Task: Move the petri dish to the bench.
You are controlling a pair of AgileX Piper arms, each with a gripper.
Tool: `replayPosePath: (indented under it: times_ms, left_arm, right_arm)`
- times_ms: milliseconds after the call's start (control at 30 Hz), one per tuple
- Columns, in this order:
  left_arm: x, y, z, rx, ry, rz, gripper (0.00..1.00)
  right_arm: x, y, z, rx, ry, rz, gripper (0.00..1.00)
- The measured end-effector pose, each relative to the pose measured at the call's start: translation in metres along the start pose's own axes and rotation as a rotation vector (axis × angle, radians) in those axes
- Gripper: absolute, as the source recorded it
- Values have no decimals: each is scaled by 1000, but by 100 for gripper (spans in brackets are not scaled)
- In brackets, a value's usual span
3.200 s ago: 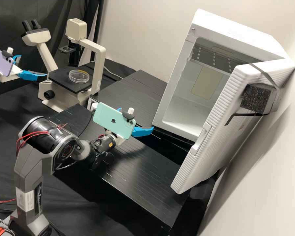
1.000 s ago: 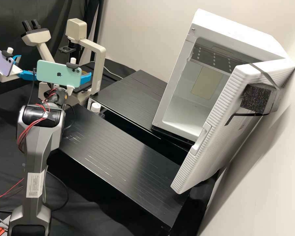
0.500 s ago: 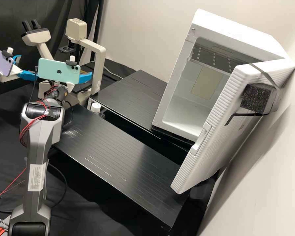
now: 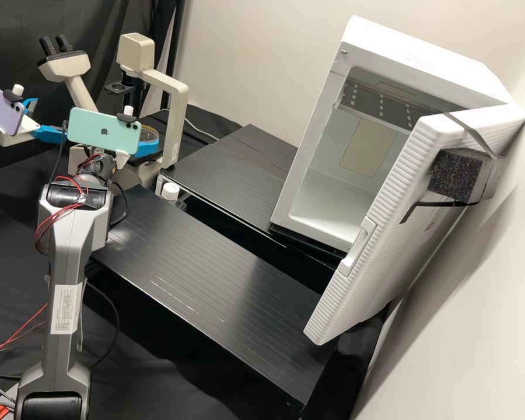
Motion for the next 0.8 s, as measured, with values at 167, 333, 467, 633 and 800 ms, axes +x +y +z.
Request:
replayPosePath:
  times_ms: [167,333,467,633,800]
  left_arm:
    - [0,0,0,0,0,0,100]
    - [0,0,0,0,0,0,100]
    - [0,0,0,0,0,0,100]
    - [0,0,0,0,0,0,100]
    - [0,0,0,0,0,0,100]
  right_arm:
    - [5,-2,2,3,-13,6,100]
    - [9,-1,4,2,-37,22,100]
    - [14,0,5,-22,-62,40,100]
    - [21,1,7,-28,-107,55,100]
    - [27,-2,11,-35,-148,47,100]
